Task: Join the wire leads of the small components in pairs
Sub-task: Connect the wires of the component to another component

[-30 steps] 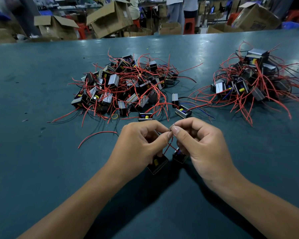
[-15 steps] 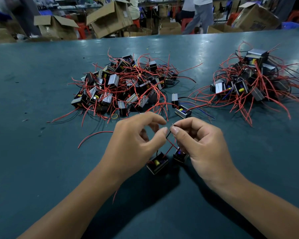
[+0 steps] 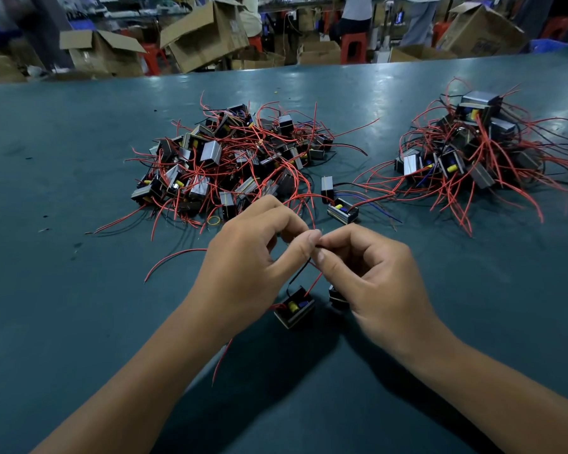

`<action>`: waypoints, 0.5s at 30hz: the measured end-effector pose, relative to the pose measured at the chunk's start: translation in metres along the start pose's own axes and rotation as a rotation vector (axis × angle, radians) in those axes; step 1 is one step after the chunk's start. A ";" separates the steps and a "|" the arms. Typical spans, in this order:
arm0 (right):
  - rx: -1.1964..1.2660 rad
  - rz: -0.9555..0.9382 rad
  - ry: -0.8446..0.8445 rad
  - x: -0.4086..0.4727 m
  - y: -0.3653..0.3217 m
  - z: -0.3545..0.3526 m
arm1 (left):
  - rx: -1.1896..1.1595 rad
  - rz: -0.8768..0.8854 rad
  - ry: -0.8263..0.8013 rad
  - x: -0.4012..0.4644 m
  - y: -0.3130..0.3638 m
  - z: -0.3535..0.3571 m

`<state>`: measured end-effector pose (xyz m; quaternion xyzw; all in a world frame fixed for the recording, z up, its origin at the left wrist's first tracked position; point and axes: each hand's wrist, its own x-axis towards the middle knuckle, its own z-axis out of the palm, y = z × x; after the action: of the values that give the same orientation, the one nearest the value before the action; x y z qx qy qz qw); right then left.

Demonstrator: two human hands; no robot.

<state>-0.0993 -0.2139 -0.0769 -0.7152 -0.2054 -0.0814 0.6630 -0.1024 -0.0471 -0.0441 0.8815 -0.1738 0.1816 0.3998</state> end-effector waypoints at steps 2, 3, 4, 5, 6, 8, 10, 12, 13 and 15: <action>-0.093 -0.057 0.004 -0.002 0.000 -0.001 | -0.005 -0.044 -0.007 0.000 0.002 0.001; -0.157 -0.096 0.003 -0.002 0.000 0.000 | -0.035 -0.087 -0.014 0.000 0.003 0.002; -0.215 -0.133 0.002 -0.003 0.000 0.000 | -0.083 -0.145 -0.024 -0.001 0.002 0.003; -0.254 -0.161 -0.001 -0.003 -0.001 0.000 | -0.155 -0.215 -0.038 0.000 0.002 0.003; -0.269 -0.176 -0.005 -0.004 -0.001 0.001 | -0.227 -0.285 -0.059 -0.001 0.000 0.003; -0.238 -0.159 -0.010 -0.003 0.001 0.000 | -0.318 -0.320 -0.087 -0.001 -0.004 -0.001; -0.170 -0.092 -0.011 -0.002 0.004 -0.003 | -0.287 -0.200 -0.097 -0.002 -0.006 -0.010; -0.137 -0.059 -0.015 0.000 0.006 -0.006 | -0.137 -0.019 -0.120 -0.001 -0.006 -0.019; -0.135 -0.059 -0.024 0.001 0.006 -0.007 | -0.073 0.070 -0.123 -0.001 -0.008 -0.021; -0.118 -0.059 -0.049 0.001 0.007 -0.007 | -0.016 0.181 -0.118 0.001 -0.010 -0.022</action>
<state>-0.0943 -0.2212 -0.0815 -0.7484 -0.2374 -0.0952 0.6119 -0.1013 -0.0245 -0.0366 0.8683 -0.2772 0.1632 0.3777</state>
